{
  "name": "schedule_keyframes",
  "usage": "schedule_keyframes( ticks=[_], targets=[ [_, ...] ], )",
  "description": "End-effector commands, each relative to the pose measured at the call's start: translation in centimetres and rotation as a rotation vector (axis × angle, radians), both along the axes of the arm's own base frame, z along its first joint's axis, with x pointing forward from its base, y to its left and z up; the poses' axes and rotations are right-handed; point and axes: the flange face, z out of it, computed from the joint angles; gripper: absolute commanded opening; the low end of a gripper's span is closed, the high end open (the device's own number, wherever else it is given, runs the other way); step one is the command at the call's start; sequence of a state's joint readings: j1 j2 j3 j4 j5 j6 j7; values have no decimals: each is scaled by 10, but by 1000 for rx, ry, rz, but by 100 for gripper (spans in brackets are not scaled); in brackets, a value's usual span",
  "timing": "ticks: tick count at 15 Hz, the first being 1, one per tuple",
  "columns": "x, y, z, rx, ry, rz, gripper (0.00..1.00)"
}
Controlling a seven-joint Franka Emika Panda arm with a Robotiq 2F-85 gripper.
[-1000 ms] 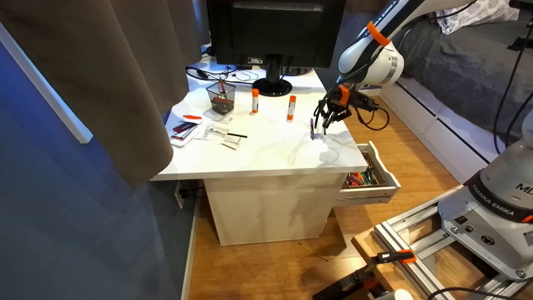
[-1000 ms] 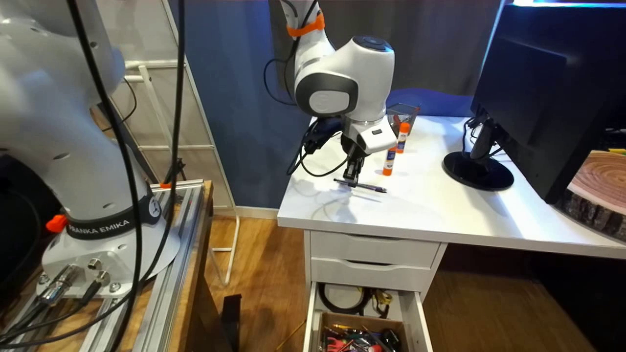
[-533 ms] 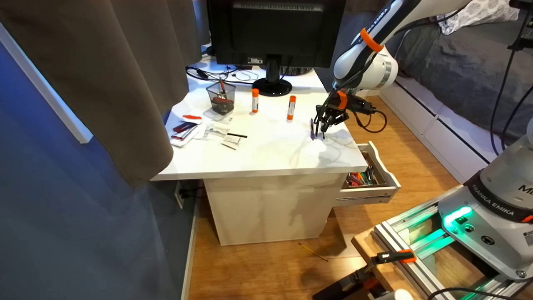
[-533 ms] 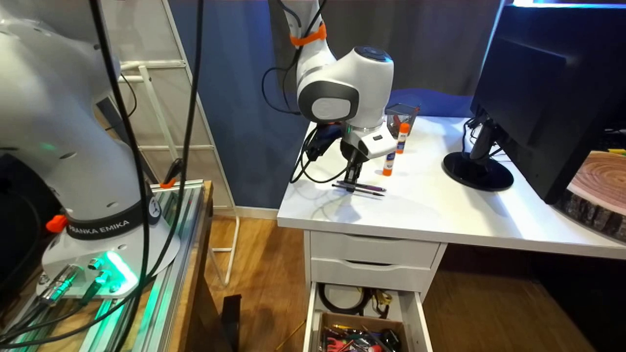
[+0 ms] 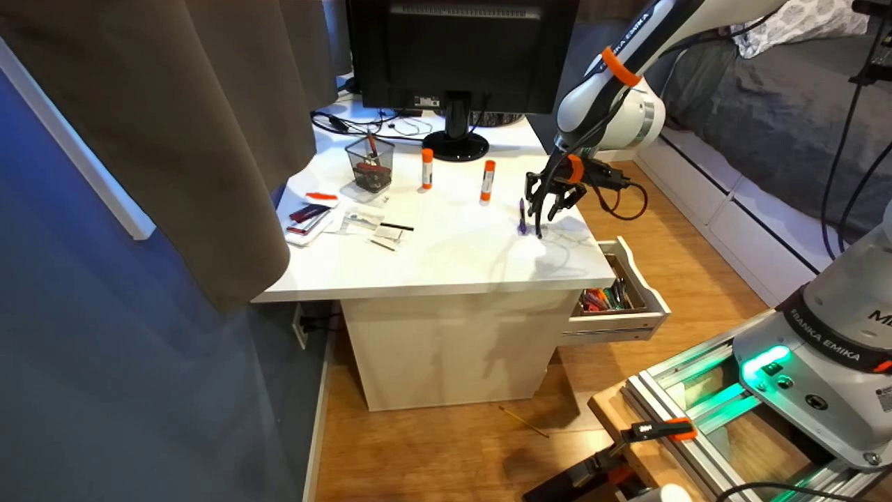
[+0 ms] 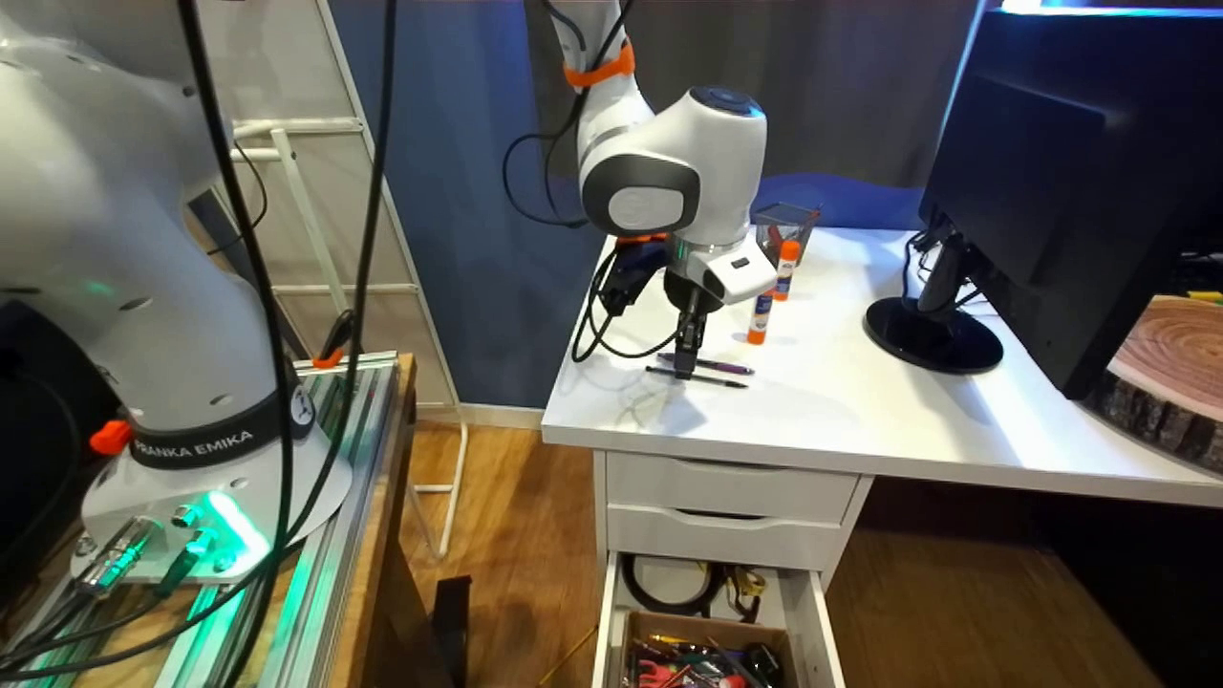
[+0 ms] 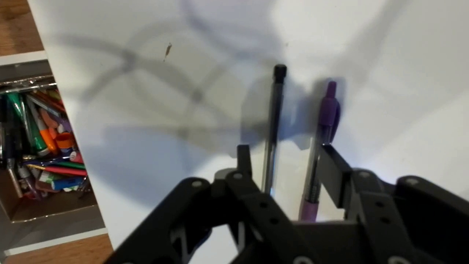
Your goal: Take the pen out of the drawer and place it on the counter
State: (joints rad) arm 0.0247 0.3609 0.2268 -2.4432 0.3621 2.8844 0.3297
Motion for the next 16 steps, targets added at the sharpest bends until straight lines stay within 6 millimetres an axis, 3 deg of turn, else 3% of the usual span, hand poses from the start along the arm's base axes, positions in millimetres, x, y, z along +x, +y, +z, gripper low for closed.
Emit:
schedule_keyframes(
  ticks=[1, 4, 10, 12, 13, 16],
  targets=[
    [-17, 8, 38, -8, -35, 77, 82],
    [-41, 20, 65, -39, -53, 151, 99],
    [-96, 31, 108, -178, -84, 253, 100],
    [-103, 31, 124, -174, -118, 279, 100],
    [-86, 35, 106, -156, -91, 269, 100],
    [-96, 31, 121, -164, -120, 269, 100]
  ],
)
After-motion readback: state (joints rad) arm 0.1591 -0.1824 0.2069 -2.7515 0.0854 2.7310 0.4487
